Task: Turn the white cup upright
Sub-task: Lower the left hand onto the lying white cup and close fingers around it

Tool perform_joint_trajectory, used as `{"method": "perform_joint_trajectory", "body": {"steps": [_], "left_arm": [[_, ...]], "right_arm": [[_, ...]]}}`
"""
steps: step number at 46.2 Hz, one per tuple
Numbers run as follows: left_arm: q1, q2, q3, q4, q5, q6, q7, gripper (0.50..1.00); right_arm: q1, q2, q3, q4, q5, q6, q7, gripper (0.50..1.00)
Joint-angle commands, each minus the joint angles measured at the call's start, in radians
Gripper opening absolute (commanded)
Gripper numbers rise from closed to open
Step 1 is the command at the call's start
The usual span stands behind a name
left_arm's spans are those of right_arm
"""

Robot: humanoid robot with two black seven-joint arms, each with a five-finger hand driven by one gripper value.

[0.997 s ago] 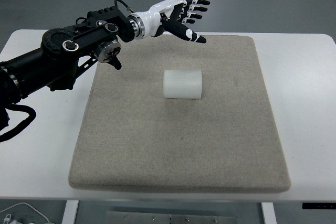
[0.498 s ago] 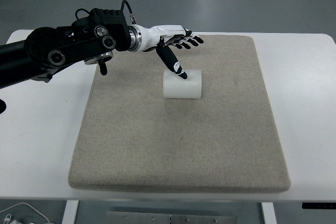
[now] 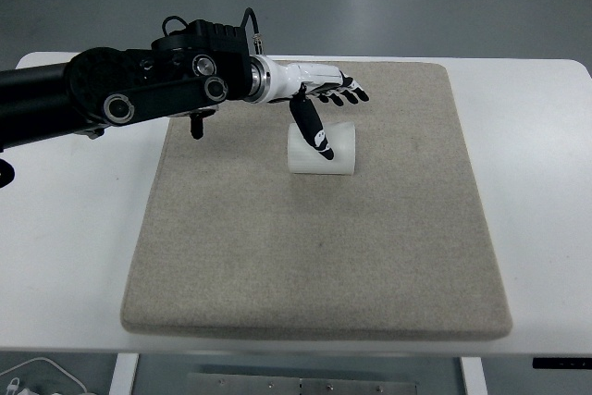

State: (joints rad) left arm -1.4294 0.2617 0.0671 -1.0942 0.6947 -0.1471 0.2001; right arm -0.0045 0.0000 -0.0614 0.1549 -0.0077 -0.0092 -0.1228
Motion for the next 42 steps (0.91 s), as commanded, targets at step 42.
{"method": "perform_joint_trajectory", "body": {"steps": [42], "left_arm": [[0.007, -0.07, 0.066, 0.085, 0.071, 0.0, -0.001, 0.984]], "right_arm": [[0.0, 0.0, 0.0, 0.0, 0.0, 0.0, 0.0, 0.93]]}}
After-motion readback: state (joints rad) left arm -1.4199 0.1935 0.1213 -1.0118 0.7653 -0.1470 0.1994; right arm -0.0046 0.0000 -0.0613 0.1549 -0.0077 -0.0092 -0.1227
